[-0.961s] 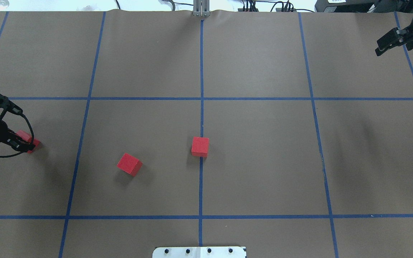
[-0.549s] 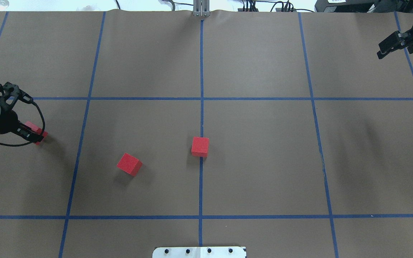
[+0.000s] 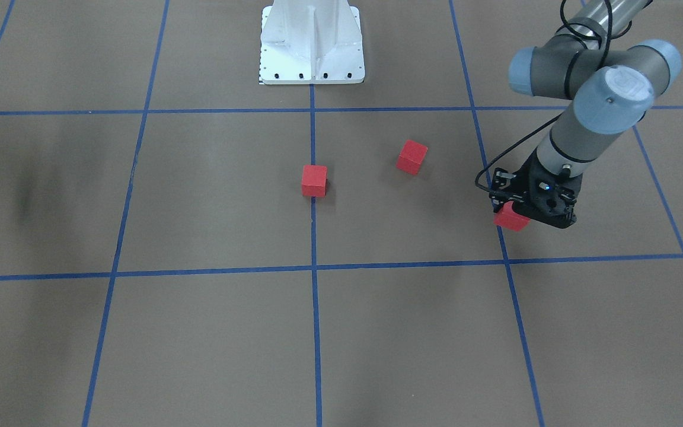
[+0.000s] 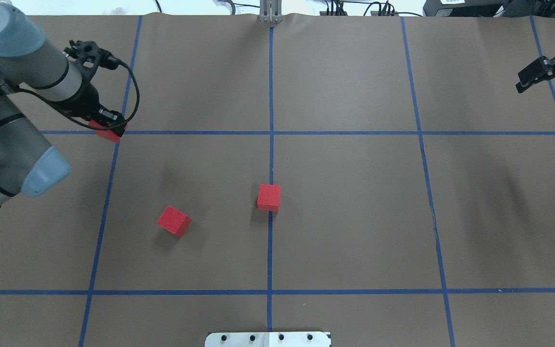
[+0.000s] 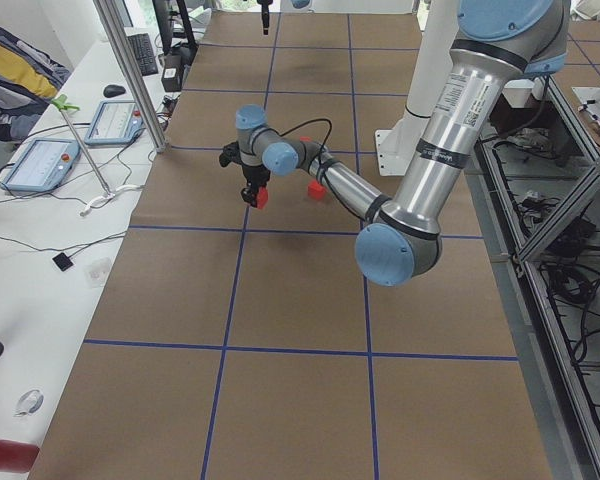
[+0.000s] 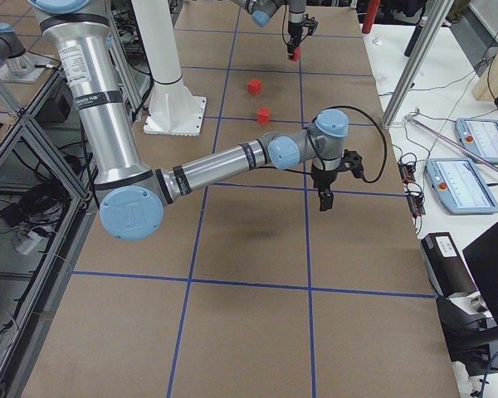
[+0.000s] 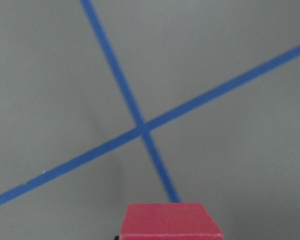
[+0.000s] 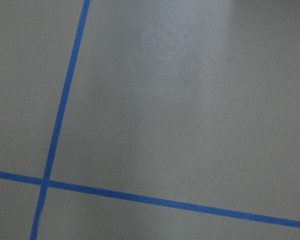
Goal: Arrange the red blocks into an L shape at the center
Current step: 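Carry the red cube with the left gripper beside the center cube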
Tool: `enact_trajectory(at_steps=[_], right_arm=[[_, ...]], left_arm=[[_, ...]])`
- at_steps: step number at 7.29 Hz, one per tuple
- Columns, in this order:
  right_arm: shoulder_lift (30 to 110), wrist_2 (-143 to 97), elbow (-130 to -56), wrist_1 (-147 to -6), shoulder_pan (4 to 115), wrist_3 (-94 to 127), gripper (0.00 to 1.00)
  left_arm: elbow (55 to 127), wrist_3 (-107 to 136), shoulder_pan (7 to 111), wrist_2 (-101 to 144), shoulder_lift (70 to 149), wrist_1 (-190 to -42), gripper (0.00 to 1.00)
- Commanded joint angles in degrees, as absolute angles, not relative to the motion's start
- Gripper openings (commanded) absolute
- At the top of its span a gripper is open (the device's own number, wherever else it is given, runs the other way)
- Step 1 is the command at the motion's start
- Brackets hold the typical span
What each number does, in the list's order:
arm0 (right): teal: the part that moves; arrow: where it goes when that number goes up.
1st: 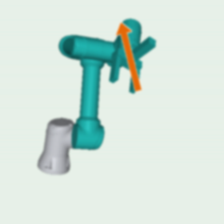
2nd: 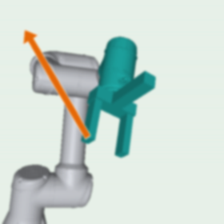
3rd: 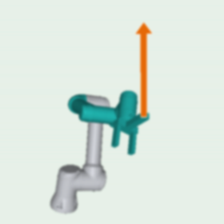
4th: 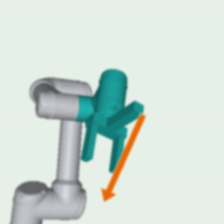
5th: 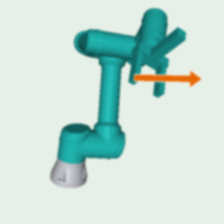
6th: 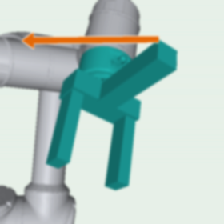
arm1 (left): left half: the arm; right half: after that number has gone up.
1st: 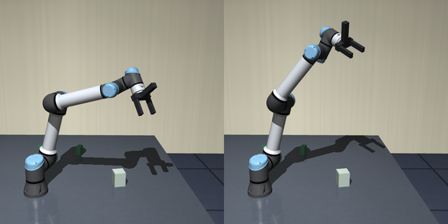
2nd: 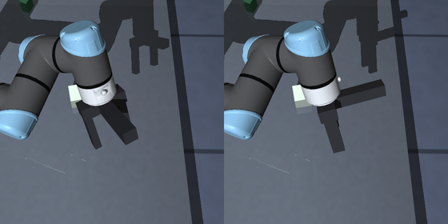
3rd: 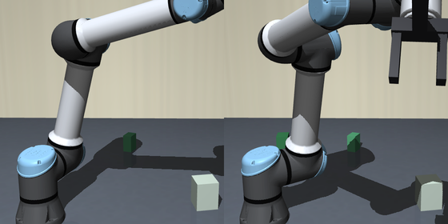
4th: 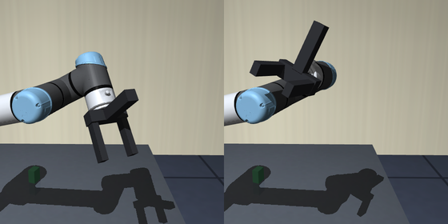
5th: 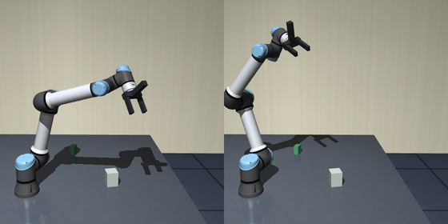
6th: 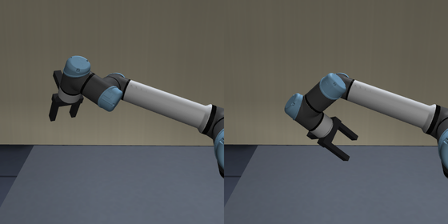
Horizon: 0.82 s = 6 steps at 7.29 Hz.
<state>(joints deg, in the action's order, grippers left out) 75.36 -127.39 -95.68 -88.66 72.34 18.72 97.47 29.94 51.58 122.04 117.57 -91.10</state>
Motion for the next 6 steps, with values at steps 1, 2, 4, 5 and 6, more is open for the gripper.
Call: enact_trajectory(at_steps=[1, 2, 4, 5, 6], right_arm=[[75.6, -127.4, -95.7, -88.3, 72.3, 18.7, 0.99], [75.6, -127.4, -95.7, -88.3, 72.3, 18.8, 0.99], [75.5, -127.4, -95.7, -88.2, 72.3, 19.0, 0.99], [75.4, -127.4, -95.7, -88.2, 72.3, 19.1, 0.99], [75.2, -127.4, -95.7, -88.2, 72.3, 19.2, 0.99]], left_arm=[[95.2, 41.6, 45.9, 121.7, 128.6, -85.3, 0.08], [92.7, 46.1, 43.3, 118.4, 132.5, -85.3, 0.08], [84.2, 52.5, 37.6, 114.4, 140.8, -85.7, 0.08], [81.6, 54.3, 35.7, 113.0, 143.4, -85.8, 0.08], [81.0, 55.3, 34.2, 112.4, 144.1, -85.9, 0.08]])
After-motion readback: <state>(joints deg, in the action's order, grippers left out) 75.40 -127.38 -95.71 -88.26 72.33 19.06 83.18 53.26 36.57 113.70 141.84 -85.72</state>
